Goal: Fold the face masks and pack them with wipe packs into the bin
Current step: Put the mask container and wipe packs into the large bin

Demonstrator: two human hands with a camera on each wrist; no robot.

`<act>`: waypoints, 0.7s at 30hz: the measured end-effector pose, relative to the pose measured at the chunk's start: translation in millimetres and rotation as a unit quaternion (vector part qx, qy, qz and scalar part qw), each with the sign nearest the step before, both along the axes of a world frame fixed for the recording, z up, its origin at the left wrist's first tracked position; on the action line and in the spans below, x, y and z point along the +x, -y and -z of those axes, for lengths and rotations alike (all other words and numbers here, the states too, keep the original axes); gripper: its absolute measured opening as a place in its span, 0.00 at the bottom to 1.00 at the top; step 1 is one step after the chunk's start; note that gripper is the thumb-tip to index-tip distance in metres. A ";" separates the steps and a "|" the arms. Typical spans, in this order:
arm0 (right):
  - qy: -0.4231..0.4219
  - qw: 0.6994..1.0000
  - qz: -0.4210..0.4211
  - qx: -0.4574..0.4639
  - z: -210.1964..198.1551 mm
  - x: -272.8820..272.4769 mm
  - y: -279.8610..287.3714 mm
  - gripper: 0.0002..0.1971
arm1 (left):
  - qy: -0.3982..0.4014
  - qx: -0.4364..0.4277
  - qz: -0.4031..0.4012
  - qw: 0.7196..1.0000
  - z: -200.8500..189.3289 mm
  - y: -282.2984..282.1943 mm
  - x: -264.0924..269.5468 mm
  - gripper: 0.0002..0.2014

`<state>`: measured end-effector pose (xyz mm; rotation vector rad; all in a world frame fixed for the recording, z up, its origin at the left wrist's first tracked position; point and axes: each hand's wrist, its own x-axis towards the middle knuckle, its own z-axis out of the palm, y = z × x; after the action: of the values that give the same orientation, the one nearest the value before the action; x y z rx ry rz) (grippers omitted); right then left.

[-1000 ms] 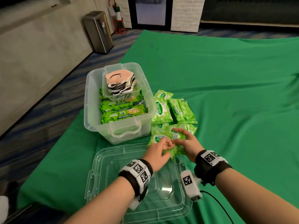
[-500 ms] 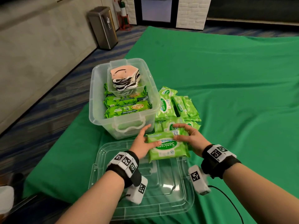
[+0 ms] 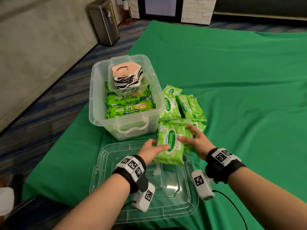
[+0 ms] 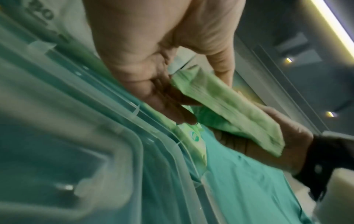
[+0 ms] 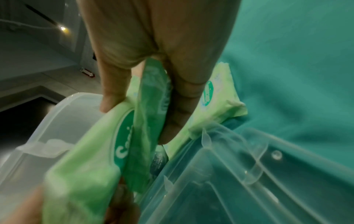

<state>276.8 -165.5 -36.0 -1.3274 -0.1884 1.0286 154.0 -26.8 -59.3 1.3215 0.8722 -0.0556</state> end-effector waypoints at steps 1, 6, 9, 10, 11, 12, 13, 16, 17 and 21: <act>0.010 1.000 -0.025 -0.001 -1.4 1.0 0.8 0.19 | 0.011 -0.009 0.019 1.000 -2.2 0.9 1.2 0.19; 0.099 0.993 -0.059 -0.028 -4.4 13.9 5.8 0.36 | 0.064 -0.063 0.020 0.996 -5.8 2.1 4.0 0.09; 0.093 0.995 0.030 -0.021 -6.7 33.9 13.7 0.52 | 0.039 -0.025 -0.010 0.999 -2.4 -7.6 1.3 0.07; 0.096 0.994 0.041 -0.021 -9.4 38.7 16.7 0.54 | 0.026 -0.007 -0.010 1.000 -1.0 -10.7 0.5 0.09; 0.103 0.993 0.038 -0.034 -10.6 43.3 19.5 0.54 | 0.015 0.006 -0.010 1.000 1.8 -13.3 0.1 0.12; 0.111 0.992 0.017 -0.051 -15.7 44.6 21.6 0.52 | 0.009 0.012 -0.009 1.000 2.4 -14.5 -0.3 0.14; 0.117 0.990 -0.017 -0.077 -19.8 45.8 22.6 0.48 | 0.006 0.016 -0.007 1.000 2.7 -14.4 -0.1 0.16; 0.159 0.961 -0.172 -0.149 -36.0 43.4 17.8 0.27 | 0.017 0.034 -0.007 0.999 1.7 -11.9 3.5 0.25; 0.196 0.932 -0.247 -0.177 -39.8 42.9 14.0 0.23 | 0.023 0.029 -0.015 0.999 5.9 -11.1 5.3 0.35; 0.309 0.812 -0.411 -0.275 -48.6 38.0 -8.7 0.23 | -0.003 -0.067 -0.032 0.997 27.1 -12.4 10.1 0.52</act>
<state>314.9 -156.8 12.6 -2.1841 -1.1077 1.3787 164.1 -14.5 -86.4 1.1684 0.8993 -0.0672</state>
